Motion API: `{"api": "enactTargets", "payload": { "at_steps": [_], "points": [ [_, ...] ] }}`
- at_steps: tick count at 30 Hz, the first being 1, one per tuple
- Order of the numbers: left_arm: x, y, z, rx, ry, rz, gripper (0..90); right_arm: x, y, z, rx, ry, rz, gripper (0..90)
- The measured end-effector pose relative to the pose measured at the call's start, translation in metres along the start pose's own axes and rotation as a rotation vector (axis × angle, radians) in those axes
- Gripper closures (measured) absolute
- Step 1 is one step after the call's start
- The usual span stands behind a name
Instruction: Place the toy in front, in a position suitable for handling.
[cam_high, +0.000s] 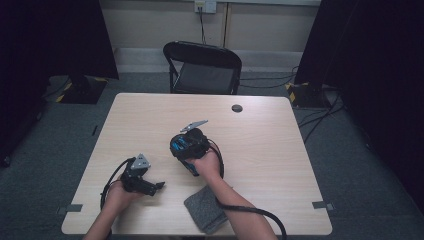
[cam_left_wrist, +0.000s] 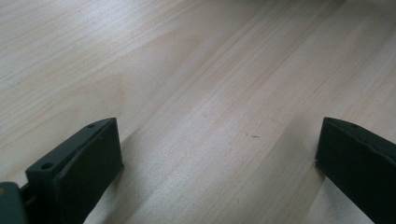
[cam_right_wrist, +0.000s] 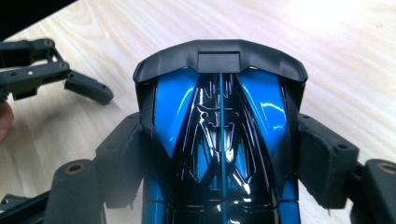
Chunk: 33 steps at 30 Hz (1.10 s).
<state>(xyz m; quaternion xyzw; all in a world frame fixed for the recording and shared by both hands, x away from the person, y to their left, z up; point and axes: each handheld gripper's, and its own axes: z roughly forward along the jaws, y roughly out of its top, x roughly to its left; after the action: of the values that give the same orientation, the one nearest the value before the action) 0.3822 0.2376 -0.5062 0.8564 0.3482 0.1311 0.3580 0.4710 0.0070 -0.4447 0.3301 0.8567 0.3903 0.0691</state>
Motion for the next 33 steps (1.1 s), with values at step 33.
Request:
{"api": "enactTargets", "payload": {
  "at_steps": [33],
  "points": [
    [0.000,0.000,0.000,0.001,0.000,-0.001,0.0,-0.107,-0.046,-0.037,0.084,-0.128,0.076,25.5]
  ]
}}
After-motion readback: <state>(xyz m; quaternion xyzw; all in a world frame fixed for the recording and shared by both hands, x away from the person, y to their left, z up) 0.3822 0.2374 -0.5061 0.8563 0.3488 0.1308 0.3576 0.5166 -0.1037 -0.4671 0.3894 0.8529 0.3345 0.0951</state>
